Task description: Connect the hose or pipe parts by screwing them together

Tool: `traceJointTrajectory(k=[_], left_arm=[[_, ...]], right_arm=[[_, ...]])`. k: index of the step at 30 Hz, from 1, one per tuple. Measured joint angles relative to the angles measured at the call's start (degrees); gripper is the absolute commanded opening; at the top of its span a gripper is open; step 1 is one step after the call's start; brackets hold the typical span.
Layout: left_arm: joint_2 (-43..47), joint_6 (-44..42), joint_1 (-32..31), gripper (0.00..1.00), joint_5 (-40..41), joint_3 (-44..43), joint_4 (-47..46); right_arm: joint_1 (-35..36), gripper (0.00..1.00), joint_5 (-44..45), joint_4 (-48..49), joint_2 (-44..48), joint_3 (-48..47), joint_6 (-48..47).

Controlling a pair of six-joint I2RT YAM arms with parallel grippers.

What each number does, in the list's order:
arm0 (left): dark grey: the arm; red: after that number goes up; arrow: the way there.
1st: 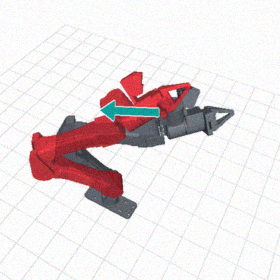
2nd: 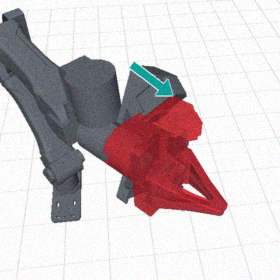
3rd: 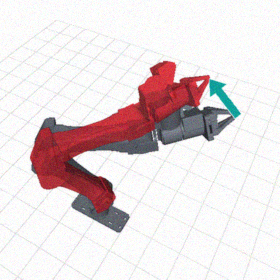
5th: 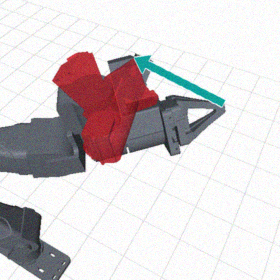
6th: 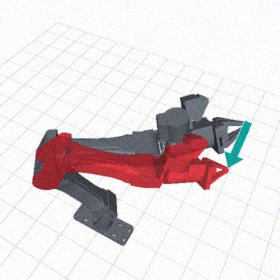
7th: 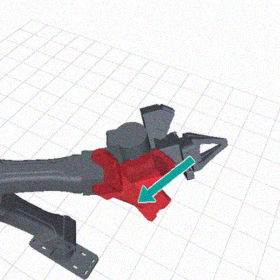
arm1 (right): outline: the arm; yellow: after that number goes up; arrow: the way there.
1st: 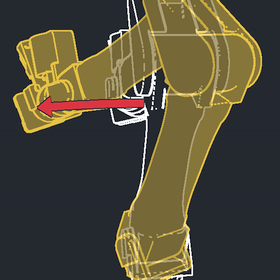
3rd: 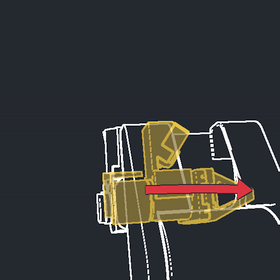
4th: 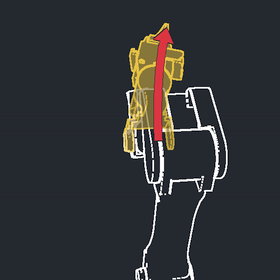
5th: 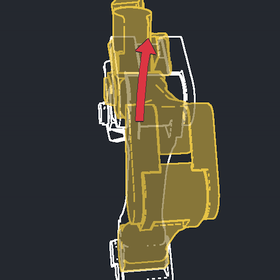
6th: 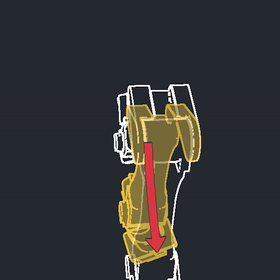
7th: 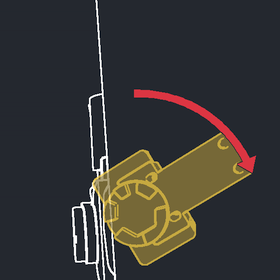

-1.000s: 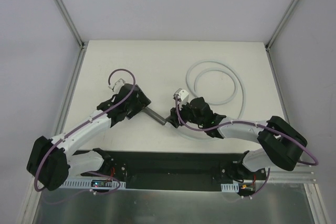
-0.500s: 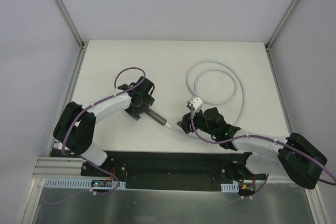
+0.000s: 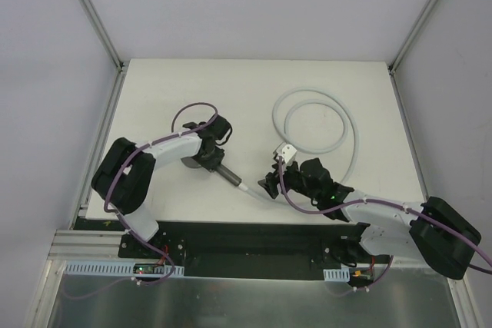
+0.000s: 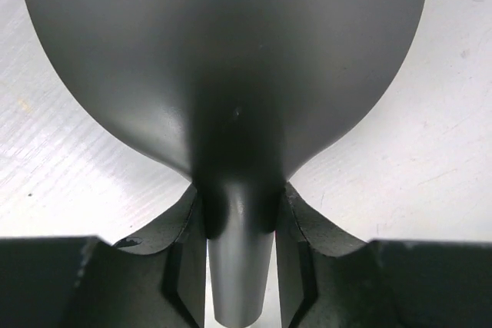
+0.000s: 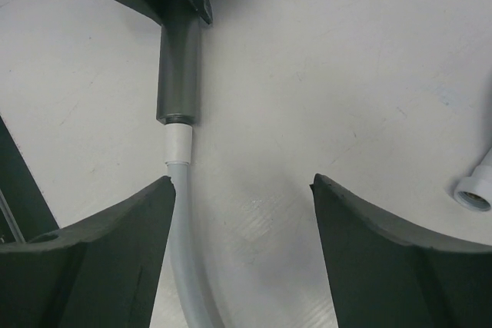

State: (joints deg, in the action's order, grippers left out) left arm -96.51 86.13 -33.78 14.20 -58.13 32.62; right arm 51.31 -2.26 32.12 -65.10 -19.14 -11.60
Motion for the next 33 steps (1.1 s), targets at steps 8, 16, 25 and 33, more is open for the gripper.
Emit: traceJointTrajectory(k=[8,16,25,33], left_arm=[[15.82,-1.97,-0.76,0.0,2.91,3.32,-0.66],[31.06,-3.26,-1.11,0.0,5.99,3.78,-1.25],[33.94,-3.28,-1.07,0.0,6.01,5.77,-1.18],[47.12,-15.34,-0.61,0.0,3.41,21.35,-24.11]], right_arm=[[4.44,0.87,-1.57,1.49,-0.79,-1.27,-7.58],[13.84,0.79,9.25,1.44,-11.15,-13.09,-15.02],[19.12,0.01,21.59,-0.48,-17.75,-20.72,-20.74],[11.15,0.01,5.6,-0.55,-17.66,-21.03,-8.94]])
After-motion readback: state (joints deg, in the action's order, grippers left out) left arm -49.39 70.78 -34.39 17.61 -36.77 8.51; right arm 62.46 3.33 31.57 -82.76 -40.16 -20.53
